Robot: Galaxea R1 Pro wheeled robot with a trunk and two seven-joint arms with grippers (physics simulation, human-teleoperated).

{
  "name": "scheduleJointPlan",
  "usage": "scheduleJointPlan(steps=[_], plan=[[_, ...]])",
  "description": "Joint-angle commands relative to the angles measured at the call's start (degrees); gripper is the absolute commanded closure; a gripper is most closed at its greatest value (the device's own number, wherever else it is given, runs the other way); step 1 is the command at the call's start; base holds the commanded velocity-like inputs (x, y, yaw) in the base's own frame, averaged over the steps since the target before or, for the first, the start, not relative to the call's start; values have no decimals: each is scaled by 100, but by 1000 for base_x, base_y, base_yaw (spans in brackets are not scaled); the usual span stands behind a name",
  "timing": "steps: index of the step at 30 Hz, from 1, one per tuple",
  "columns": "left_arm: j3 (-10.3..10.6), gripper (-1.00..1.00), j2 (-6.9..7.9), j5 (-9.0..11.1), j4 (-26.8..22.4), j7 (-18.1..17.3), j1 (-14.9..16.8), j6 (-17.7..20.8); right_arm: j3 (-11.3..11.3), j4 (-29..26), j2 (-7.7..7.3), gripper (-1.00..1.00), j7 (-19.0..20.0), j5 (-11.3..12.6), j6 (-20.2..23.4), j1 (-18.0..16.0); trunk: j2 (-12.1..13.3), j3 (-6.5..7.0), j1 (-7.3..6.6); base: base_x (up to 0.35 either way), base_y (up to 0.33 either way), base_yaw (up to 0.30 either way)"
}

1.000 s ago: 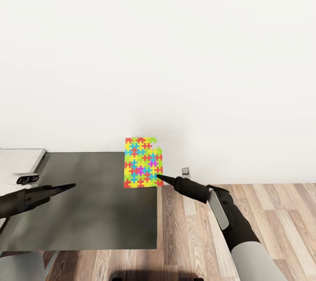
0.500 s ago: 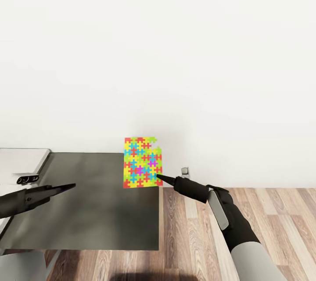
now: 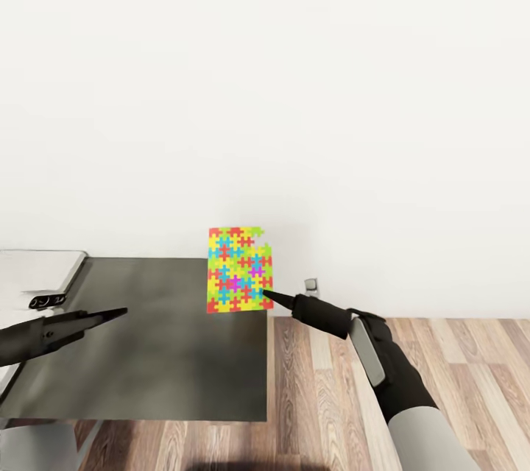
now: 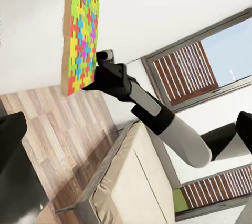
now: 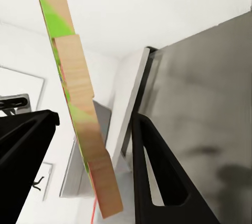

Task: Put all the toys in the child's room - the three board games (two on the bed and one on the table), the two jigsaw puzzles on the table, and the tennis ball on the table - inside the toy box on the table in the child's room.

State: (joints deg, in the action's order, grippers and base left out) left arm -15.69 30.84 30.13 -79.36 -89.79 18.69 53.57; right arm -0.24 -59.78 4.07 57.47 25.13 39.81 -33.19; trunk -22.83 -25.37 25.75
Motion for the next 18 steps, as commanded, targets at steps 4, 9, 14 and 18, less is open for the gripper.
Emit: scheduleJointPlan(steps=[4, 9, 14, 18], plan=[[3, -100, 1, -13, -1, -21, 3, 58, -6, -153, 0, 100, 0, 18, -56, 110, -9, 29, 3, 0, 0, 77], [5, -100, -6, -22, -1, -21, 3, 57, -10, -220, -2, 100, 1, 18, -84, 162, -9, 76, 3, 0, 0, 87], [5, -100, -7, -24, -1, -21, 3, 52, -11, -232, -2, 100, 3, 18, -87, 170, -9, 123, 3, 0, 0, 91], [9, -100, -7, -25, -1, -21, 3, 49, -11, -235, -2, 100, 6, 18, -87, 172, -9, 161, 3, 0, 0, 91]])
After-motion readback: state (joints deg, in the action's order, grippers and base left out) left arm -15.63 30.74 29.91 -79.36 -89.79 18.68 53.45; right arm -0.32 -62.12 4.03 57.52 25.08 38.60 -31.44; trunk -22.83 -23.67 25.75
